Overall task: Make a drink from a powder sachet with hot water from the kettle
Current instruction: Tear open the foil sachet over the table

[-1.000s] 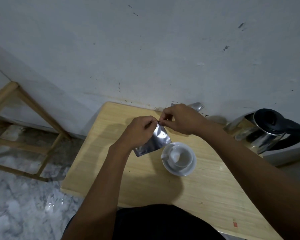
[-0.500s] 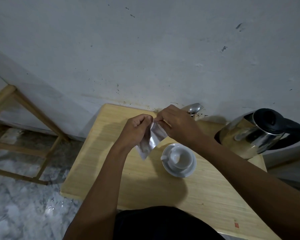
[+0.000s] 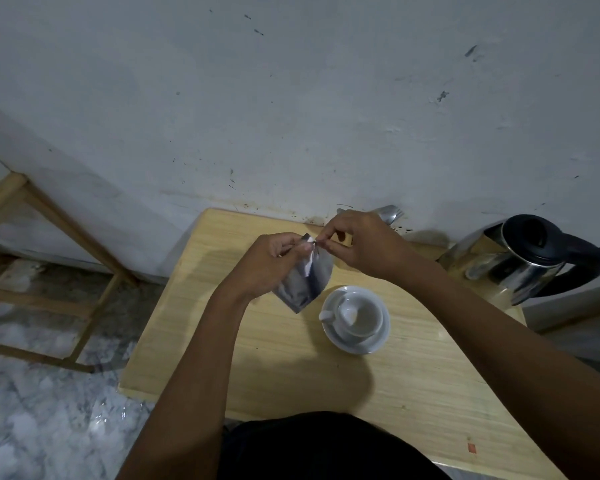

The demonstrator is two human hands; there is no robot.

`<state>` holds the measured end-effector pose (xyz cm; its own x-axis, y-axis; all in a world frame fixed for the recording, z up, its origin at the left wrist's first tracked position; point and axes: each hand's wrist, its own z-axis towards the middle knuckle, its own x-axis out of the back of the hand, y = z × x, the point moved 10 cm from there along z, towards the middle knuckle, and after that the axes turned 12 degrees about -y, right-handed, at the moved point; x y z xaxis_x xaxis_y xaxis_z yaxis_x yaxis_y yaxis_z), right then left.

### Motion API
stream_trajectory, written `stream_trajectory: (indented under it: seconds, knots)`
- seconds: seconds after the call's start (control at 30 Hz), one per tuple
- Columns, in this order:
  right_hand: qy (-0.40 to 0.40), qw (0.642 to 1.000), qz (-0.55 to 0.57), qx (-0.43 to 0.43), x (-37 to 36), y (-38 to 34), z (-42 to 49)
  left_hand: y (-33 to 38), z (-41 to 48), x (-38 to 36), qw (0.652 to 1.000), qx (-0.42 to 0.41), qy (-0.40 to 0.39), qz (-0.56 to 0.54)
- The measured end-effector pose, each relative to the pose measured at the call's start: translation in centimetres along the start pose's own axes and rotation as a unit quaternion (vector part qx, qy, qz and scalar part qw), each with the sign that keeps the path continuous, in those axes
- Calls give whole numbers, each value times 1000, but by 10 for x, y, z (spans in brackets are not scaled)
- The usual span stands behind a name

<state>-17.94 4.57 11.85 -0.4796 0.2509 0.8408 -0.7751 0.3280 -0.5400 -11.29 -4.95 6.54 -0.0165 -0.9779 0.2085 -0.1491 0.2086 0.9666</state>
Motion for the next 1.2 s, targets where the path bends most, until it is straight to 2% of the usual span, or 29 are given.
stream_trajectory:
  seconds: [0.1,0.3,0.47,0.7,0.9,1.03,1.2]
  knots:
    - [9,999,-33,12,0,-4,0,-2,2,3,1000,-12,14,7]
    - [77,987,-115,86,-4,-26,-8,-9,5,3,999,-32,15,-38]
    - [117,979,-118,117,-9,-30,-24,-27,4,7,996,-8,41,-81]
    - [131,984,-80,85,-7,-13,-34,-39,3,6,997,25,28,-75]
    - [194,979,-12,59,-2,-5,-53,-39,-3,22,990,15,83,-112]
    - [222,974,19,44,-2,-3,-63,-41,-3,21,987,10,86,-132]
    - [271,953,131,-43,1,21,-84,-59,-7,29,982,33,118,-143]
